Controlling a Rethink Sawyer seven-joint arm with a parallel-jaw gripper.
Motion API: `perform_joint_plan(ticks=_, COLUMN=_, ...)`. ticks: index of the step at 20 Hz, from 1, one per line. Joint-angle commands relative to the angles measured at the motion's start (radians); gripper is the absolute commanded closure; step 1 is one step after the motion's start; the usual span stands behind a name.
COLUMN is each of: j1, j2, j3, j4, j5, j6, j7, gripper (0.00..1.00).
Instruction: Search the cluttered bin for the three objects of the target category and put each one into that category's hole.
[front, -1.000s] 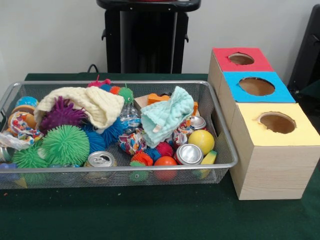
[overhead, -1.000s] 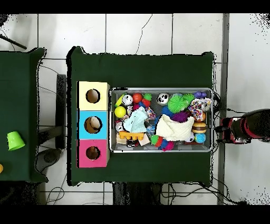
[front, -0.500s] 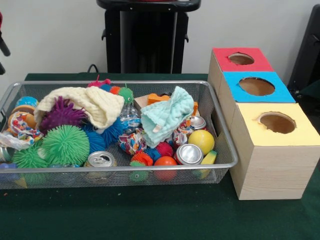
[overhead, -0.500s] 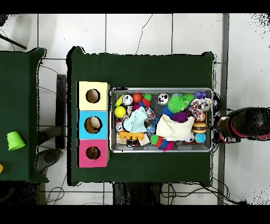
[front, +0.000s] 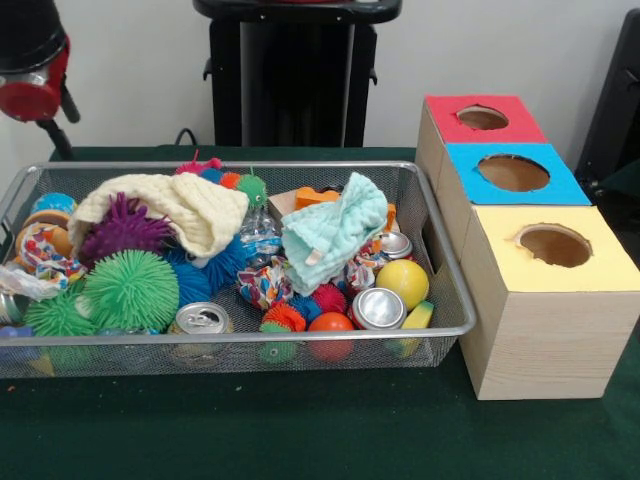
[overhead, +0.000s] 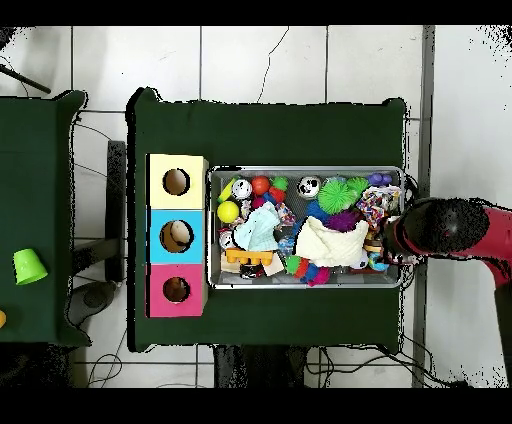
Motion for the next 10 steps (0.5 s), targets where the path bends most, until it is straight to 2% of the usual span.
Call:
perform_joint_plan(ticks=1, j1=0.1, j2=-0.014, j3=-0.102, j4=0.078, j5=0.065, j6=-0.063, j7=0.433, gripper=0.0)
perform_joint_plan(ticks=10, j1=0.169, j2=-0.01, j3=-0.162, j4=0.09, j5=0.13, j6=-0.111, j7=0.462, gripper=0.0)
